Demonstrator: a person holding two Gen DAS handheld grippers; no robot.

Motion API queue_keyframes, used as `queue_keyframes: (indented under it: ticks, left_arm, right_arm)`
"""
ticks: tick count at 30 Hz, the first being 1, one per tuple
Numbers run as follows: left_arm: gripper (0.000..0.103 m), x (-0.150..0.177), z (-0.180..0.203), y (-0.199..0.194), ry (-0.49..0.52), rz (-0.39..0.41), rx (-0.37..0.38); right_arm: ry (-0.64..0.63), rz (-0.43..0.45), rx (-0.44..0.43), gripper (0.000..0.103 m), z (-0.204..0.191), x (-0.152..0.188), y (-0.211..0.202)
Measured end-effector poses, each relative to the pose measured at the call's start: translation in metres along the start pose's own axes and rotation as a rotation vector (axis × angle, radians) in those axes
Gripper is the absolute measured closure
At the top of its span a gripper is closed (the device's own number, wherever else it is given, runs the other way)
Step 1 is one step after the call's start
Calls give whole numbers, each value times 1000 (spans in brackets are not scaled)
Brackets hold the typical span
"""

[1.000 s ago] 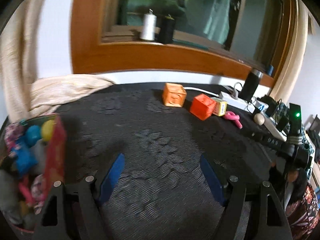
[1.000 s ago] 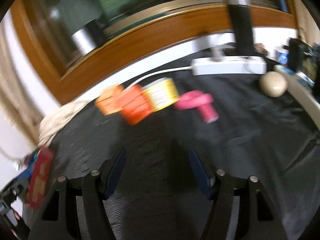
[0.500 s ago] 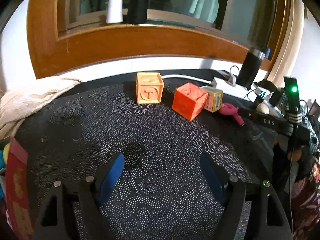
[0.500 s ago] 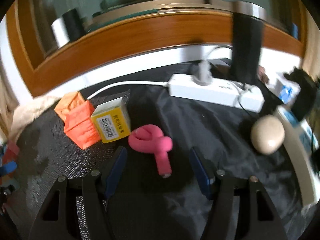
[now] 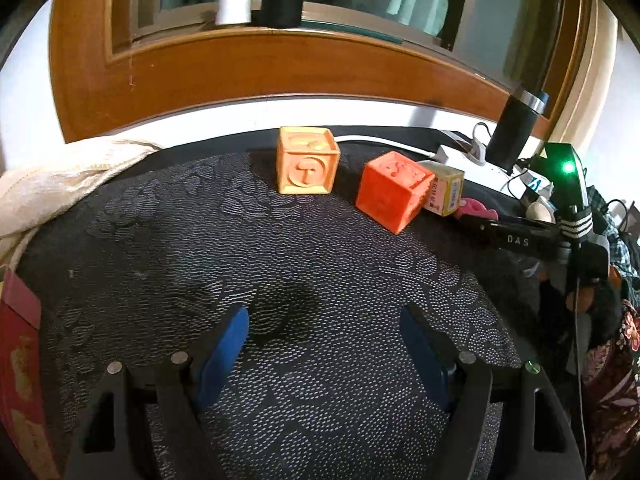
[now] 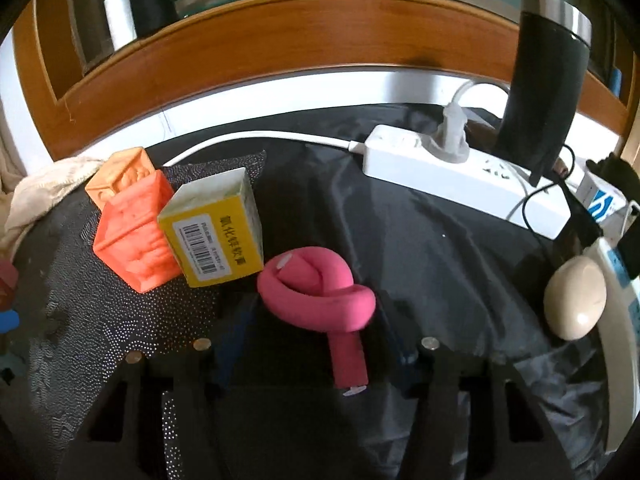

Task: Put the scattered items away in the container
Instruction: 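Move the right tool toward the pink foam knot while the left tool moves toward the orange rubber block, then grasp the pink foam knot with the right tool while the left tool grasps the orange rubber block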

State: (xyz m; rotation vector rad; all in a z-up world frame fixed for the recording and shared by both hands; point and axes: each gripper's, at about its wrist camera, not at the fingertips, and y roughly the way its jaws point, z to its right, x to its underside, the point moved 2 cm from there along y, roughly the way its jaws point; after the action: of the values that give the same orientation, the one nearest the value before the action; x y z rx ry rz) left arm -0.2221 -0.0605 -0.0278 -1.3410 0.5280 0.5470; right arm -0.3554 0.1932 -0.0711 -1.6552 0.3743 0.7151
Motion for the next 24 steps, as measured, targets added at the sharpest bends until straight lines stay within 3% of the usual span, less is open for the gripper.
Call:
queue_keyframes:
  ticks: [3, 10, 17, 24]
  left_arm:
    - [23, -6, 6, 8, 11, 4, 12]
    - [23, -38, 28, 31, 131, 98, 9]
    - [23, -58, 47, 68, 304, 74, 89]
    - [23, -76, 63, 98, 369, 40, 134]
  right_arm:
    - [1, -2, 14, 44, -2, 4, -6]
    - [70, 49, -21, 44, 0, 9, -44]
    - [89, 52, -42, 44, 0, 8, -51]
    - [105, 67, -51, 44, 6, 4, -52]
